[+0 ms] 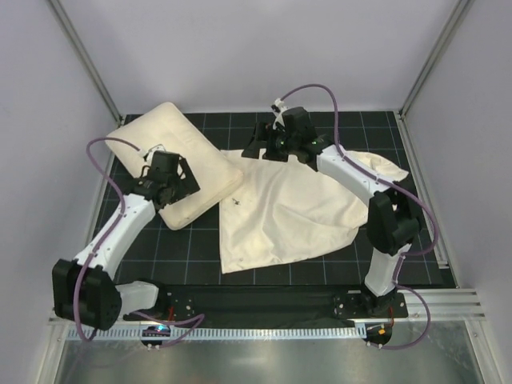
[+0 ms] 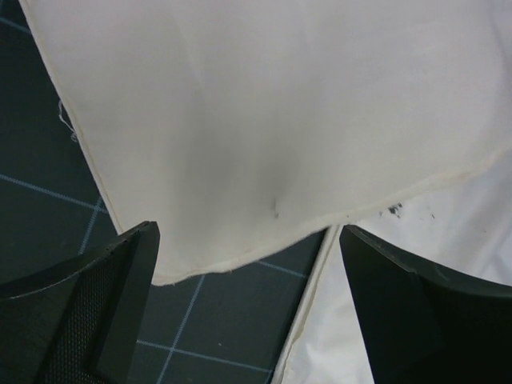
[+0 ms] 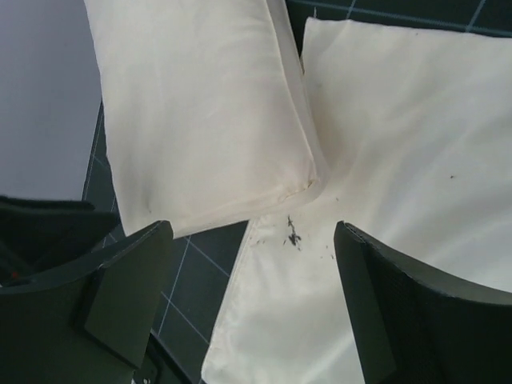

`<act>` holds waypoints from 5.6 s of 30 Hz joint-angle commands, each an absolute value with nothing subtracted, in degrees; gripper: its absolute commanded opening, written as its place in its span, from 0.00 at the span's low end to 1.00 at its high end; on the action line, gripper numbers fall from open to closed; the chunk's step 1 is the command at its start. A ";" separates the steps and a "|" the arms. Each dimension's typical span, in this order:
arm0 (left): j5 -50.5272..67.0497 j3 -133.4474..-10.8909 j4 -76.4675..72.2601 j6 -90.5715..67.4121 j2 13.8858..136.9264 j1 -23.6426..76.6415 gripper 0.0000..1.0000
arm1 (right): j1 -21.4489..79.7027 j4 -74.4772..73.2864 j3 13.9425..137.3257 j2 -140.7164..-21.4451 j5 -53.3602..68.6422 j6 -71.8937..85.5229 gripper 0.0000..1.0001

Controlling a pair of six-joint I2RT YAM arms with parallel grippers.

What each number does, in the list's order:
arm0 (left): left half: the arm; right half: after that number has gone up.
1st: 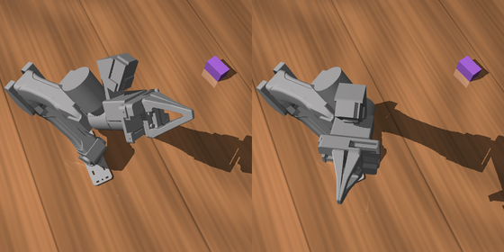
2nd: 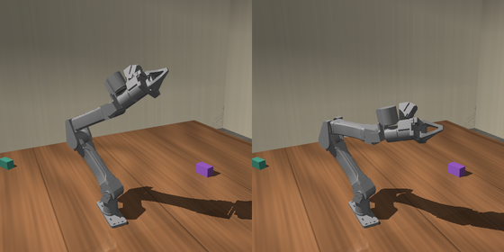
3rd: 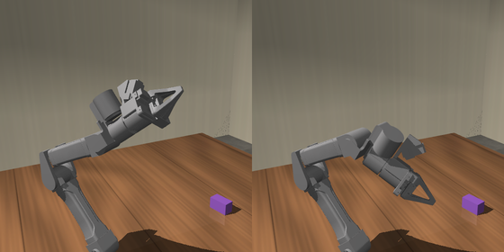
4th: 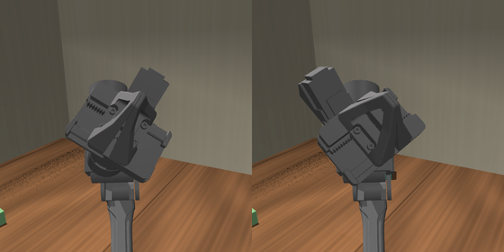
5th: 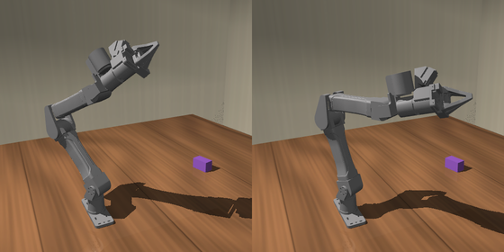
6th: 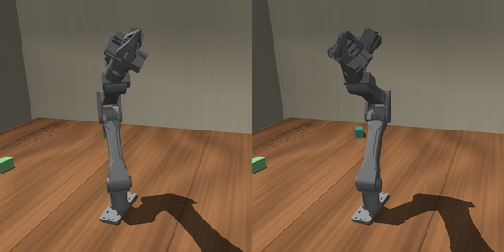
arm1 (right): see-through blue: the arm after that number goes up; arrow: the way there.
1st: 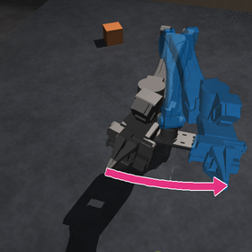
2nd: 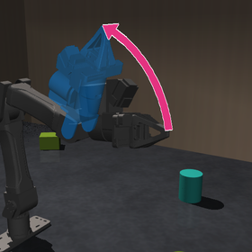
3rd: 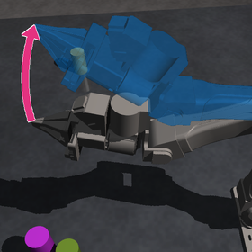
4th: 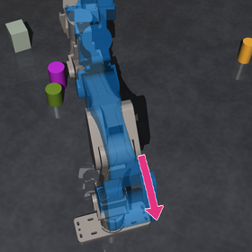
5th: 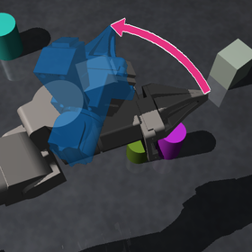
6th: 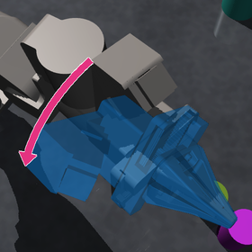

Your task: Put the pillow into the pillowcase

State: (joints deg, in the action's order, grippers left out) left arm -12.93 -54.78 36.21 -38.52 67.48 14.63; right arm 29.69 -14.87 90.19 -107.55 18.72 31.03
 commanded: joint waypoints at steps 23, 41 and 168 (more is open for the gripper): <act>-6.59 -60.19 12.48 -41.75 95.18 -8.52 0.94 | 31.11 -5.63 62.76 -83.32 27.33 27.86 0.90; -17.13 -41.05 17.39 -54.49 53.76 -10.20 0.00 | 35.06 -9.75 63.63 -89.55 19.96 25.93 0.88; -10.55 -44.83 20.13 -41.84 61.44 8.09 0.00 | 51.77 -23.91 107.66 -131.30 -23.38 41.13 0.46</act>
